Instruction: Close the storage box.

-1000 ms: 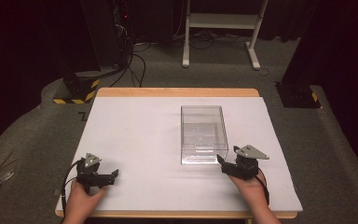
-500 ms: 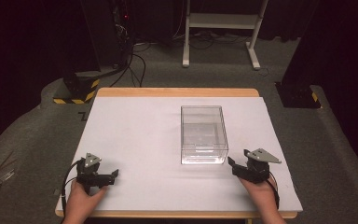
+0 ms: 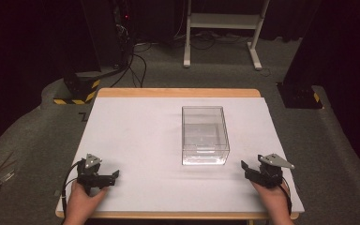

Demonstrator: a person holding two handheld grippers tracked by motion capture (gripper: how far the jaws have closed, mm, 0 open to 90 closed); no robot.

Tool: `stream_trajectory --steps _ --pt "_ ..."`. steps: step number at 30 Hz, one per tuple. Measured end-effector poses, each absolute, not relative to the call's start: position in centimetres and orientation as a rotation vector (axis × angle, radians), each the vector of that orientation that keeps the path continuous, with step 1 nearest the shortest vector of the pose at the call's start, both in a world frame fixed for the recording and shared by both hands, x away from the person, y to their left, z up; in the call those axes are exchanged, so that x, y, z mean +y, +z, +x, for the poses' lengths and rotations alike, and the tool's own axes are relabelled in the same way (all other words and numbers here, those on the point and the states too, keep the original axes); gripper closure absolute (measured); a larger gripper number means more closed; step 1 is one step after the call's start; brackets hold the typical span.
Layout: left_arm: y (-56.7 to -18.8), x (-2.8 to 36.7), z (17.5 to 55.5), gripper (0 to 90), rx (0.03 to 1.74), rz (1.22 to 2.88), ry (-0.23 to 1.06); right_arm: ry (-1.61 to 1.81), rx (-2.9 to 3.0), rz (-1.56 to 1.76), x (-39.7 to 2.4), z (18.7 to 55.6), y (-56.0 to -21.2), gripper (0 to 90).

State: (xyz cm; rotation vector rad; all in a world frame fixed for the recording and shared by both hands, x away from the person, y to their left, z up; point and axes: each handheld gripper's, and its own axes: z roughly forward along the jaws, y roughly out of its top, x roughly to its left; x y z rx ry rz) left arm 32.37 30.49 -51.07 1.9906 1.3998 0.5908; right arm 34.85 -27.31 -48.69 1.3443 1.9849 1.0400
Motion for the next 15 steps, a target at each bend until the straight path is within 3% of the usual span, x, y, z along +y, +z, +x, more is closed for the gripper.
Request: stream_trajectory --steps 15 --pt "-51.1 30.5 32.4 0.7 1.398 1.993 0.592 0.909 2.054 1.306 -26.7 34.9 -50.1 31.4"
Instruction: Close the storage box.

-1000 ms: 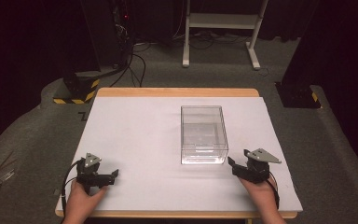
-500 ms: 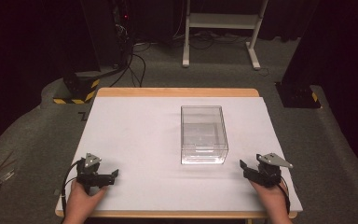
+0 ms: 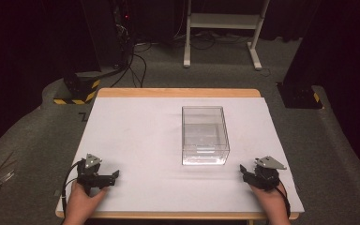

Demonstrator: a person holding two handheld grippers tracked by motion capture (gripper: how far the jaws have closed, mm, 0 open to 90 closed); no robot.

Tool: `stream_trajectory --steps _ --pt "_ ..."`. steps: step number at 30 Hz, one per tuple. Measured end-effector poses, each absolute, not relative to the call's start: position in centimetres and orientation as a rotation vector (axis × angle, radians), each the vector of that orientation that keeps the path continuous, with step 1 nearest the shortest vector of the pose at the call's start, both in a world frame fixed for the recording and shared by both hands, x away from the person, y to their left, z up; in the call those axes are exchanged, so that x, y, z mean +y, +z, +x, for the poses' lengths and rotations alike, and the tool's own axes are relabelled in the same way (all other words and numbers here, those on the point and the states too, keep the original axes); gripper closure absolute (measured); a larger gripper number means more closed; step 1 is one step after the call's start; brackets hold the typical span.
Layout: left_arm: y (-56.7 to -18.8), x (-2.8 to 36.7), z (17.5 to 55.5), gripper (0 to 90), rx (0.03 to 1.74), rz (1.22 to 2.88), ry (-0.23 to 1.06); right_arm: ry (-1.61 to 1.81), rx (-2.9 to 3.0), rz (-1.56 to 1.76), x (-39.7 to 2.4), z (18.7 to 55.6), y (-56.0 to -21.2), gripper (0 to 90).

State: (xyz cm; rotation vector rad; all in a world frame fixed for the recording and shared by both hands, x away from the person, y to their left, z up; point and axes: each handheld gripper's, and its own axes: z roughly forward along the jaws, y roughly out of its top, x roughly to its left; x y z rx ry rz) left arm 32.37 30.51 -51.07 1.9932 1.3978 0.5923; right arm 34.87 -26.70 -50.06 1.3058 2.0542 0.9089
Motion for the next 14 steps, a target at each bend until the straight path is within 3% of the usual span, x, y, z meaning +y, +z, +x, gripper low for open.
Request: stream_trajectory --steps 14 --pt "-51.08 30.48 32.36 0.7 1.400 1.991 0.591 0.881 2.106 1.311 -26.55 35.25 -50.18 32.2"
